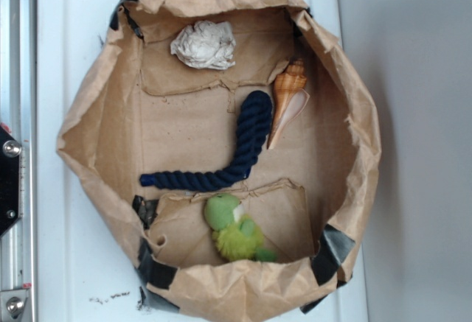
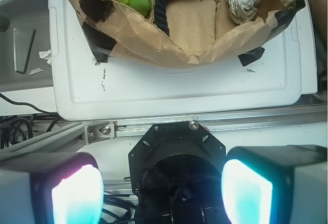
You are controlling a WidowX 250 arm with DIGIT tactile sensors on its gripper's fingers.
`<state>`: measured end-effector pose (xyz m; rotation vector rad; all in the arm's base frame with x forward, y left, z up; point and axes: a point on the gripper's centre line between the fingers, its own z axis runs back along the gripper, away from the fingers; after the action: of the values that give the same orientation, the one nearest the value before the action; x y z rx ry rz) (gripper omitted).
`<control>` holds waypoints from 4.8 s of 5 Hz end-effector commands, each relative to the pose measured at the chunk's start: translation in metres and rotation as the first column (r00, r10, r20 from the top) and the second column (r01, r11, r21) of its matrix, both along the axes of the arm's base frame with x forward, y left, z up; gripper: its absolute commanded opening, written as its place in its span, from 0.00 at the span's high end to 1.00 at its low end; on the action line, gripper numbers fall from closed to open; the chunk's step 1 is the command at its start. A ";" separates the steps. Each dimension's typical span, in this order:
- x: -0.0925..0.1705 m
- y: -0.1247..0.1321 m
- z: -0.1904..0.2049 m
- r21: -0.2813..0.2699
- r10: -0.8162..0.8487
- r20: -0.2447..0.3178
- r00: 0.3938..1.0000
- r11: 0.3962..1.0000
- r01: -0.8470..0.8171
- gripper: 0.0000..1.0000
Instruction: Grab the blue rope.
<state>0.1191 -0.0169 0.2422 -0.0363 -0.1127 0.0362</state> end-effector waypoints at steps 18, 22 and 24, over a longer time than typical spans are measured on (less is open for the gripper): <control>0.185 0.067 -0.140 -0.218 0.585 0.229 0.778 0.810 -0.544 0.00; 0.210 0.055 -0.194 -0.170 0.597 0.201 0.777 0.802 -0.572 1.00; 0.193 0.056 -0.171 -0.183 0.558 0.203 0.805 0.829 -0.528 1.00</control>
<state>0.3066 0.0275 0.0430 -0.1161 -0.2886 0.6403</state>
